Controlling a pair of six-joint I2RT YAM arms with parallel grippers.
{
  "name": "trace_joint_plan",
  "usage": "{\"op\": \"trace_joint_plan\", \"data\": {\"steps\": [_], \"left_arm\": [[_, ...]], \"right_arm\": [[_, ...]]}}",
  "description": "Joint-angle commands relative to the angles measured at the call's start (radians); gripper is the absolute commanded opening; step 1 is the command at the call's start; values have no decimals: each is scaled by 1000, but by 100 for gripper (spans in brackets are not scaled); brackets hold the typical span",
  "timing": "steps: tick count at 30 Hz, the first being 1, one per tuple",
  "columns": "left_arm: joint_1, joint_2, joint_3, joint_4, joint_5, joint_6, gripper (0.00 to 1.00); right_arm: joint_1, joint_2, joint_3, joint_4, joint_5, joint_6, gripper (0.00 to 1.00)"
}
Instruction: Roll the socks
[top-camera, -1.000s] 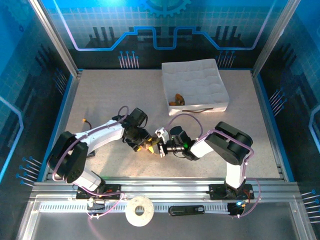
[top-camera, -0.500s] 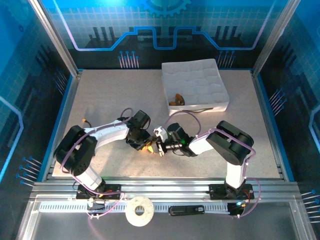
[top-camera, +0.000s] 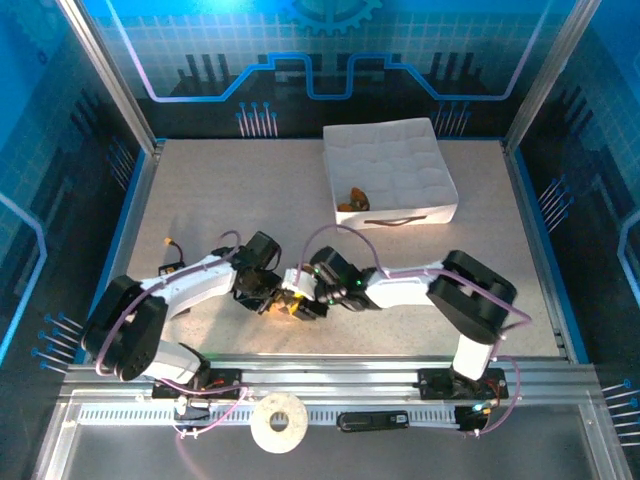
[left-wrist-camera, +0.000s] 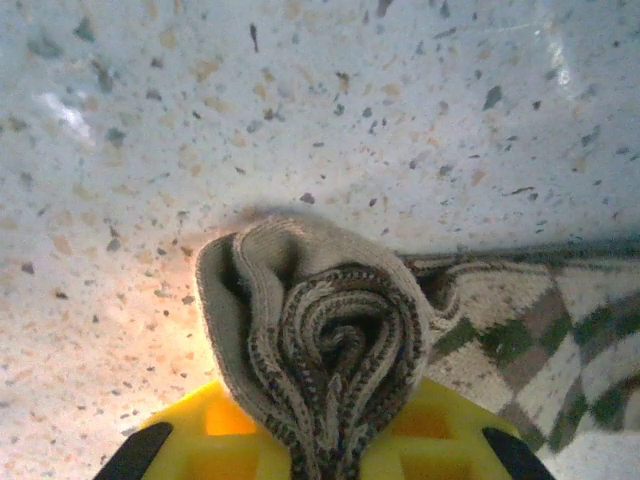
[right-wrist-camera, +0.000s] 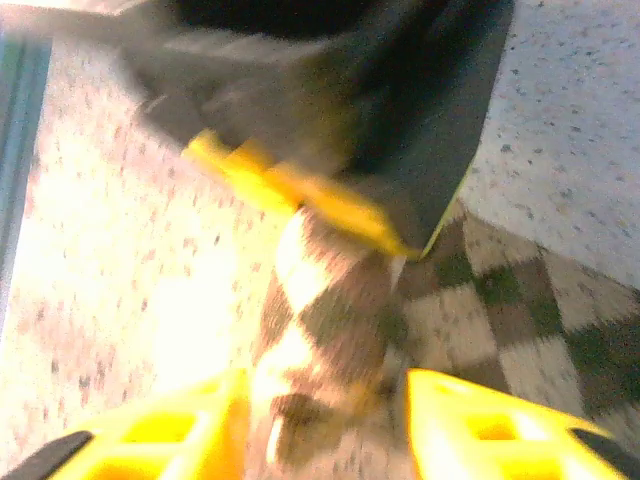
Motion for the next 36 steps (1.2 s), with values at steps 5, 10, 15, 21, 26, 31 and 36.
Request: {"op": "trace_joint_plan", "data": {"steps": [5, 10, 15, 21, 26, 31, 36], "left_arm": [[-42, 218, 127, -308, -45, -35, 0], [-42, 276, 178, -330, -42, -8, 0], [-38, 319, 218, -337, -28, 20, 0], [-35, 332, 245, -337, -9, 47, 0], [-28, 305, 233, -323, 12, 49, 1], [2, 225, 213, -288, 18, 45, 34], [50, 128, 247, -337, -20, 69, 74]], "right_arm": [[167, -134, -144, 209, 443, 54, 51], [240, -67, -99, 236, 560, 65, 52], [248, 21, -40, 216, 589, 66, 51], [247, 107, 23, 158, 684, 96, 45], [243, 137, 60, 97, 715, 123, 21], [230, 149, 66, -9, 673, 202, 0], [177, 128, -9, -52, 517, 333, 0]]}}
